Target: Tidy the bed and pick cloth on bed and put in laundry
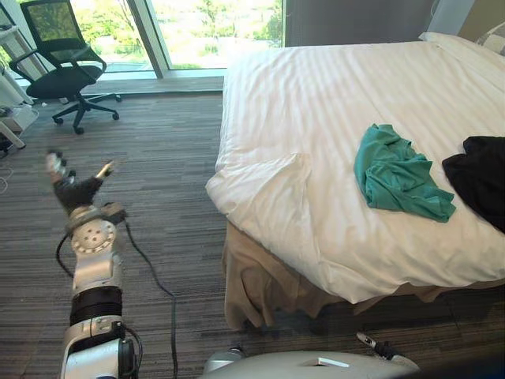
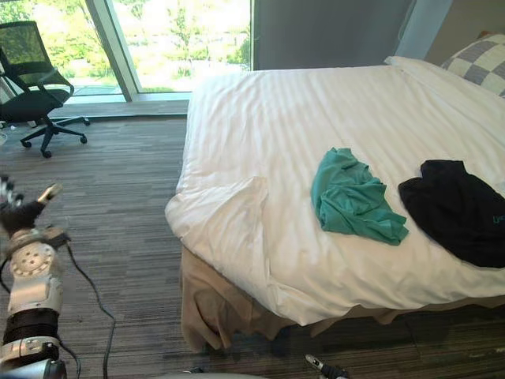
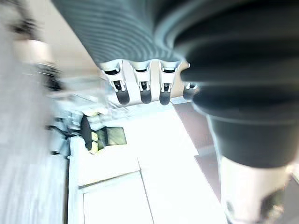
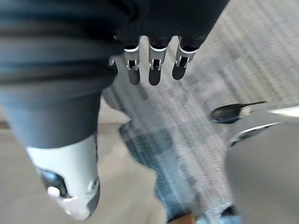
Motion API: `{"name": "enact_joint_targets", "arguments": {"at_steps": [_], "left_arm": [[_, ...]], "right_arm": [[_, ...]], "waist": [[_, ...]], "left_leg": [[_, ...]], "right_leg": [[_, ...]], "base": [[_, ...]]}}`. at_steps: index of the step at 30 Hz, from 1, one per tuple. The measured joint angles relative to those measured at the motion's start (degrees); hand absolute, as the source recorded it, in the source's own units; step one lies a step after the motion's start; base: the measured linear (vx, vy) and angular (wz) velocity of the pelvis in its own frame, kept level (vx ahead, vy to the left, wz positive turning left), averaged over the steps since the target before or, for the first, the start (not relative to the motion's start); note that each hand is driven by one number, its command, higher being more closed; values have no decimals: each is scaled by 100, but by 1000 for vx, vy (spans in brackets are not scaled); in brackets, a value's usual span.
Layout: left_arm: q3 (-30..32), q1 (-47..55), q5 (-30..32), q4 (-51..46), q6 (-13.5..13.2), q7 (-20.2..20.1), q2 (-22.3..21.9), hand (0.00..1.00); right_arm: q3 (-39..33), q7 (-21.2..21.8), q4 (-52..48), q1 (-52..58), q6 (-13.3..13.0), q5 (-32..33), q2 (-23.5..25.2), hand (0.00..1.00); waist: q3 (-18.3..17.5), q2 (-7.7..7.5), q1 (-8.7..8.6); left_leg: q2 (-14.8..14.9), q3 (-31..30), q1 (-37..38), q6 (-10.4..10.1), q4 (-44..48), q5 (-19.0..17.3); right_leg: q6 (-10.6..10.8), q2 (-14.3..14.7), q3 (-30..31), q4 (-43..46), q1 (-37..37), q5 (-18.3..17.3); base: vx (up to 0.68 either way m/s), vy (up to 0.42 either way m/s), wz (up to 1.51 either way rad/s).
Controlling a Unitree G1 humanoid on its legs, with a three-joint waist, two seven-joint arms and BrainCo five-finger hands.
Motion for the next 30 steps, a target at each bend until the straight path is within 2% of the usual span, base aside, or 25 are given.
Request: {"name": "enact_joint_targets", "arguments": {"at_steps": [2, 7, 8, 12, 14, 17, 19, 23, 26, 28, 30], "left_arm": [[-362, -163, 624, -149, 27, -58, 0, 0], [-940, -818, 1400, -149, 153, -180, 22, 0], [-1219, -1026, 1723, -147, 185, -232, 95, 0], [-1894, -1623, 2321, -89, 251, -435, 251, 0], [-2379, -2117, 2875, 341, 267, -545, 312, 0], [-2769, -2578, 3113, 994, 344, -734, 370, 0], [-3082, -2930, 3174, 1566, 494, -1092, 368, 0], [-3534, -3497, 3199, 2454, 675, -1595, 357, 0], [-3566, -3900, 3320, 2757, 793, -1946, 329, 0], [-3672, -4032, 3347, 2815, 803, -2080, 276, 0], [-3746, -4093, 3341, 2904, 796, -2156, 158, 0]], "right_arm": [[88, 17, 0, 0, 1, -7, 36, 0], [297, 36, -99, 88, 1, -56, 57, 0], [308, 35, -187, 184, -2, -160, 46, 0], [322, 27, -223, 381, -4, -238, 48, 0], [306, 1, -226, 499, 0, -244, 44, 0], [264, -24, -337, 469, -5, -244, 39, 0], [239, -45, -385, 392, -2, -243, 19, 0], [126, -79, -405, 140, 6, -241, 12, 0], [11, -81, -445, -264, 8, -235, -29, 0], [1, -79, -595, -363, 7, -227, 39, 0], [1, -78, -696, -479, 6, -213, 85, 0]], "waist": [[-7, 42, -89], [-19, 274, -285], [-15, 303, -391], [-12, 314, -594], [-3, 361, -684], [43, 445, -831], [103, 520, -936], [338, 581, -1076], [507, 653, -1098], [623, 611, -1131], [647, 614, -1089]], "left_leg": [[42, 117, -2, -2, -11, 1], [130, 439, -77, -2, -28, 1], [136, 507, -75, -3, -30, 0], [148, 635, -80, -14, -31, -10], [163, 717, -144, -12, -30, -7], [159, 723, -296, 8, -28, 33], [155, 760, -463, 28, -23, 64], [156, 837, -687, 62, 7, 106], [158, 900, -1119, 159, 12, 231], [163, 909, -1196, 170, 13, 239], [197, 1033, -1347, 170, 14, 239]], "right_leg": [[-2, 27, 49, 10, -56, 9], [72, 79, 440, -6, -371, 103], [89, 80, 535, -13, -418, 112], [159, 80, 656, -120, -477, 150], [193, 79, 696, -141, -592, 168], [244, 75, 720, -145, -756, 200], [295, 78, 805, -130, -961, 239], [306, 79, 914, -112, -1230, 348], [309, 88, 1150, -19, -1761, 518], [309, 90, 1249, 87, -1919, 526], [310, 117, 1319, 291, -2231, 527]], "base": [[-48, -48, -16], [-84, -26, -42], [-110, -16, -35], [-79, -12, -26], [-75, -16, -20], [-54, -10, -3], [-23, 0, -8], [11, 9, -12], [33, 20, -21], [23, 23, -13], [16, 18, -18]]}}
